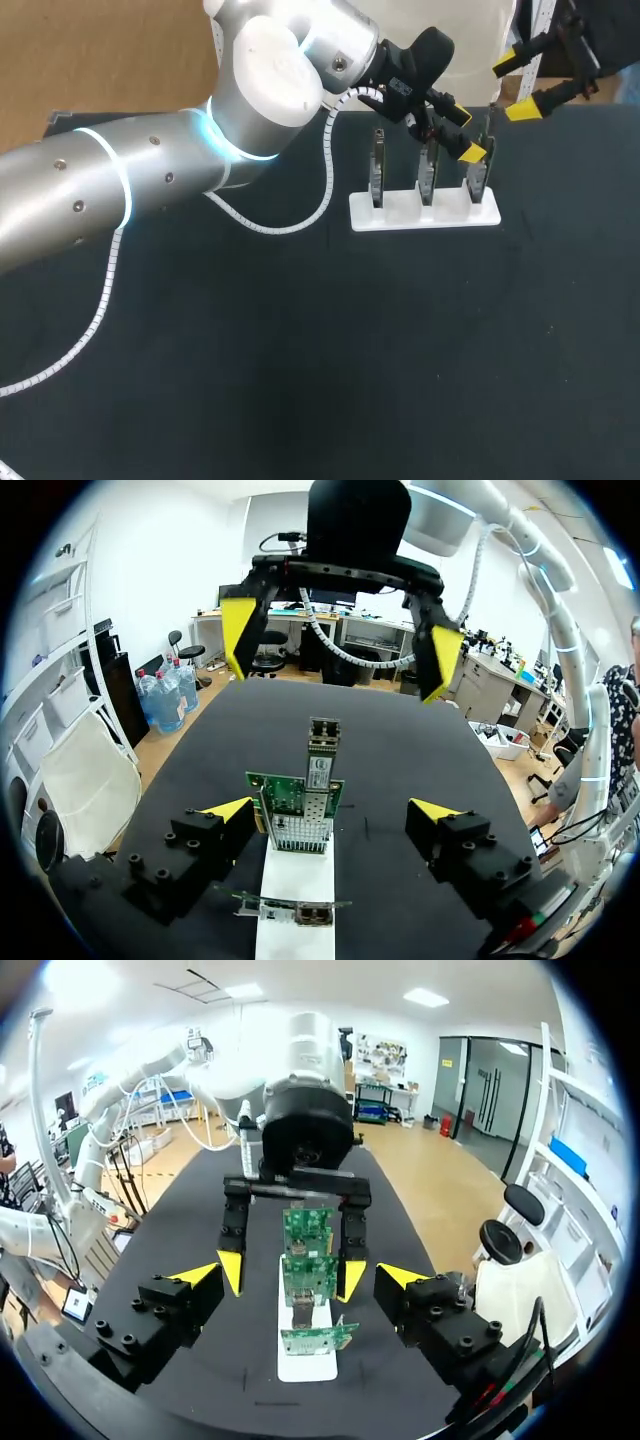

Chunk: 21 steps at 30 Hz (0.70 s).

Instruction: Pick up the optical module with the left hand, and insert it into the network port with the right hand.

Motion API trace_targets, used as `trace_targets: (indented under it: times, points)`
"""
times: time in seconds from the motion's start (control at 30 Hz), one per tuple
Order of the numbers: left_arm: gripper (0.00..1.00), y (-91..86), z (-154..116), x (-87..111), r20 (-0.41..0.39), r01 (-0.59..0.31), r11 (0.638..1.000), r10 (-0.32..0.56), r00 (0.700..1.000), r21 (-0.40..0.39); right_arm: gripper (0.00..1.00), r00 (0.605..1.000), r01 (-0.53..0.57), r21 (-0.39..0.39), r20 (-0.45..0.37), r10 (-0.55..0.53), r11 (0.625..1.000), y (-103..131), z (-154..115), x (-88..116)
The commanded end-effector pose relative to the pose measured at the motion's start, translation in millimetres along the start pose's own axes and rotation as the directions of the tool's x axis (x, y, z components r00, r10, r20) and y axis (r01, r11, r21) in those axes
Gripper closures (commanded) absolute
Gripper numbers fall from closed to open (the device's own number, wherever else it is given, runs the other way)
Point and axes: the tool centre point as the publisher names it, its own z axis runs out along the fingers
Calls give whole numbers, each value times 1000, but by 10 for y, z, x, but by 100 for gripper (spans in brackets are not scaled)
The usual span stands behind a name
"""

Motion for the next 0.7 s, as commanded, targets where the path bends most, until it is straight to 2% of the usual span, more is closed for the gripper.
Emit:
trace_targets:
  times: [0.03,0.07,0.1,0.13,0.5,0.7]
  points:
    - [0,21,4,-16,-6,2,1000,-2,1000,4,0,1000,21,-13,14,-21,1000,-34,-78,11]
    - [0,21,4,-16,-6,2,1000,-2,1000,4,11,1000,25,-13,13,-25,1000,-35,-80,3]
    - [0,21,4,-16,-6,2,1000,-2,1000,4,64,1000,29,-12,11,-29,999,-37,-83,-9]
    - [0,21,4,-16,-6,2,1000,-2,1000,4,100,999,39,-12,10,-39,999,-40,-83,-25]
    - [0,21,4,-16,-6,2,1000,-2,1000,4,100,997,82,-14,-7,-82,997,-93,32,-126]
    - [0,21,4,-16,-6,2,1000,-2,1000,4,100,997,81,-18,-13,-81,997,-126,93,-114]
